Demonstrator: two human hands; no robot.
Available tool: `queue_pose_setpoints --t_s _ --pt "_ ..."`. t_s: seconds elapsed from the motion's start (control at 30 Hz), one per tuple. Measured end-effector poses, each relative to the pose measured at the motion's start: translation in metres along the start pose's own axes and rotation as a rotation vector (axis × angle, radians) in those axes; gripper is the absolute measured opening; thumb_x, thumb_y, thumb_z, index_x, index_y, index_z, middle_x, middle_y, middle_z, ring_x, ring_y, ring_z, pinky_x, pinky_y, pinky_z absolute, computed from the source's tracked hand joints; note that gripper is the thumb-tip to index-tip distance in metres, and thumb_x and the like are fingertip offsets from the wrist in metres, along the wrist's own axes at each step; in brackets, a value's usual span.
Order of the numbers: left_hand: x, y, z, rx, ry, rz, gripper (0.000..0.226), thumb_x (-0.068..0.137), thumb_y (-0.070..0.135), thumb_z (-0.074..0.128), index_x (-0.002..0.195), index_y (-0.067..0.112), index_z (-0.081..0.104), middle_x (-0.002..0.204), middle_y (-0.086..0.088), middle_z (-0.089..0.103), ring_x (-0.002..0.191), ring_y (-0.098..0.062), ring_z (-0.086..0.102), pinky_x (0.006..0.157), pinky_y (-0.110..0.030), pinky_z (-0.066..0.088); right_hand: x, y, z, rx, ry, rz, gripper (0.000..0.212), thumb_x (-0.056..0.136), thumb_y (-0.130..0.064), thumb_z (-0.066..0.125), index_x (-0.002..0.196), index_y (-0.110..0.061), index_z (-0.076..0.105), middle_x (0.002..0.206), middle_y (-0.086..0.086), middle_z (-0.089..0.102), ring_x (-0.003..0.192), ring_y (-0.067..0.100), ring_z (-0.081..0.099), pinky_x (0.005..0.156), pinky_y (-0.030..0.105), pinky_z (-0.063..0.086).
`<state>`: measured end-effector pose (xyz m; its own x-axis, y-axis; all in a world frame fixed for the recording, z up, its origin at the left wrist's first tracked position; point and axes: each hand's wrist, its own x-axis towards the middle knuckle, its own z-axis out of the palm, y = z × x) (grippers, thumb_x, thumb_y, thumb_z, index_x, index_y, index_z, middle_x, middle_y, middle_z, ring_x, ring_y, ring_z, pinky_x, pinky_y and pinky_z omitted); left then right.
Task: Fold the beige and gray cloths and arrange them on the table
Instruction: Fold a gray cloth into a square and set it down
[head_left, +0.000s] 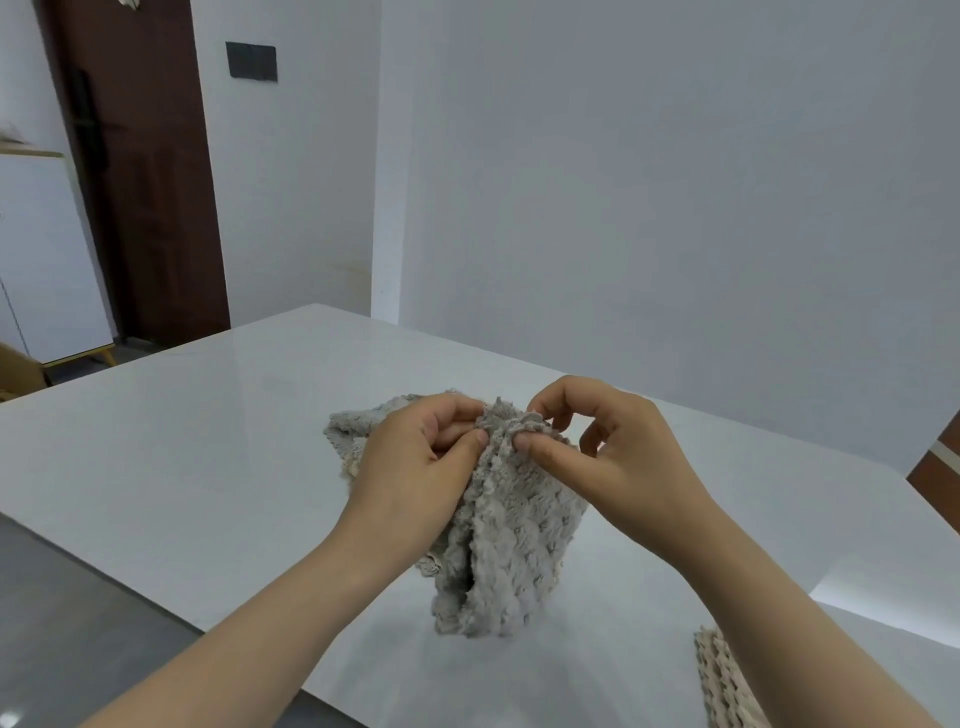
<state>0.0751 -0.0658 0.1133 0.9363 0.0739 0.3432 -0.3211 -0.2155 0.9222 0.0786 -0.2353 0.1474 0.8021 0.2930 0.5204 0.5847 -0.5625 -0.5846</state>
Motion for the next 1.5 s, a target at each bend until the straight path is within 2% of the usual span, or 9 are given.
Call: queue_pose_setpoints --t_s 0.3,0.43,0.73,0.87,0.93,1.1,1.27,1.37,1.5 --pt "-0.008 0.008 0.0 0.021 -0.053 0.046 0.015 0.092 0.023 0.056 0.1 0.031 0.067 0.087 0.006 0.073 0.082 -0.006 0.066 0.075 -0.021 0.053 0.001 0.005 0.006 0.002 0.053 0.042 0.006 0.082 -0.031 0.072 0.082 -0.027 0.067 0.084 -0.012 0.068 0.088 0.006 0.059 0.074 0.021 0.043" --pt "-0.012 0.01 0.001 -0.03 -0.122 0.039 0.023 0.087 0.019 0.065 0.098 0.038 0.061 0.097 0.015 0.072 0.092 0.008 0.064 0.08 -0.011 0.05 0.002 0.006 0.005 0.005 0.073 0.038 0.005 0.082 -0.028 0.072 0.083 -0.026 0.068 0.082 -0.016 0.068 0.087 0.004 0.06 0.072 0.019 0.044" --pt "-0.009 0.01 -0.007 -0.008 -0.048 0.09 0.029 0.089 0.006 0.06 0.101 0.032 0.065 0.095 0.016 0.073 0.091 0.003 0.067 0.082 -0.023 0.055 -0.004 0.02 -0.005 -0.055 -0.017 0.093 0.015 0.08 -0.045 0.07 0.085 -0.032 0.066 0.085 -0.014 0.068 0.092 0.0 0.061 0.079 0.017 0.041" --pt "-0.007 0.011 -0.014 -0.031 -0.034 0.125 0.027 0.09 0.006 0.059 0.105 0.029 0.062 0.09 0.009 0.075 0.083 -0.025 0.069 0.08 -0.044 0.056 -0.01 0.033 -0.014 -0.152 -0.088 0.132 0.028 0.075 -0.061 0.064 0.089 -0.037 0.063 0.089 -0.014 0.065 0.092 0.0 0.058 0.081 0.019 0.045" --pt "-0.005 0.011 -0.017 -0.037 -0.02 0.137 0.028 0.09 0.006 0.059 0.105 0.029 0.06 0.085 0.006 0.075 0.082 -0.034 0.065 0.078 -0.044 0.054 -0.012 0.035 -0.017 -0.181 -0.115 0.136 0.028 0.072 -0.065 0.061 0.089 -0.042 0.06 0.092 -0.016 0.063 0.094 -0.002 0.057 0.077 0.016 0.041" --pt "-0.001 0.006 -0.023 -0.006 0.029 0.174 0.028 0.088 0.007 0.062 0.102 0.03 0.055 0.082 0.0 0.073 0.077 -0.025 0.065 0.078 -0.037 0.051 -0.013 0.034 -0.02 -0.281 -0.156 0.086 0.024 0.07 -0.07 0.053 0.082 -0.049 0.052 0.088 -0.022 0.057 0.093 -0.006 0.053 0.074 0.014 0.036" --pt "-0.002 0.002 -0.027 0.172 0.039 0.301 0.021 0.089 0.002 0.057 0.084 0.023 0.055 0.066 -0.006 0.059 0.057 -0.022 0.05 0.055 -0.026 0.039 -0.012 0.034 -0.018 -0.29 -0.109 0.055 0.025 0.079 -0.057 0.063 0.086 -0.033 0.067 0.084 -0.018 0.06 0.091 -0.002 0.052 0.069 0.014 0.035" --pt "-0.001 0.0 -0.028 0.236 0.043 0.32 0.029 0.089 0.003 0.058 0.083 0.03 0.068 0.086 0.012 0.066 0.075 -0.01 0.06 0.063 -0.019 0.045 -0.012 0.035 -0.015 -0.235 -0.061 0.073 0.023 0.079 -0.054 0.065 0.087 -0.033 0.067 0.086 -0.015 0.063 0.091 0.0 0.055 0.071 0.014 0.036" --pt "0.0 0.0 -0.031 0.3 0.002 0.374 0.022 0.091 0.012 0.059 0.098 0.03 0.069 0.101 0.022 0.063 0.098 0.001 0.058 0.076 -0.004 0.041 -0.012 0.032 -0.012 -0.104 0.014 0.091 0.014 0.082 -0.041 0.07 0.078 -0.027 0.067 0.081 -0.008 0.069 0.086 0.009 0.064 0.079 0.033 0.052"
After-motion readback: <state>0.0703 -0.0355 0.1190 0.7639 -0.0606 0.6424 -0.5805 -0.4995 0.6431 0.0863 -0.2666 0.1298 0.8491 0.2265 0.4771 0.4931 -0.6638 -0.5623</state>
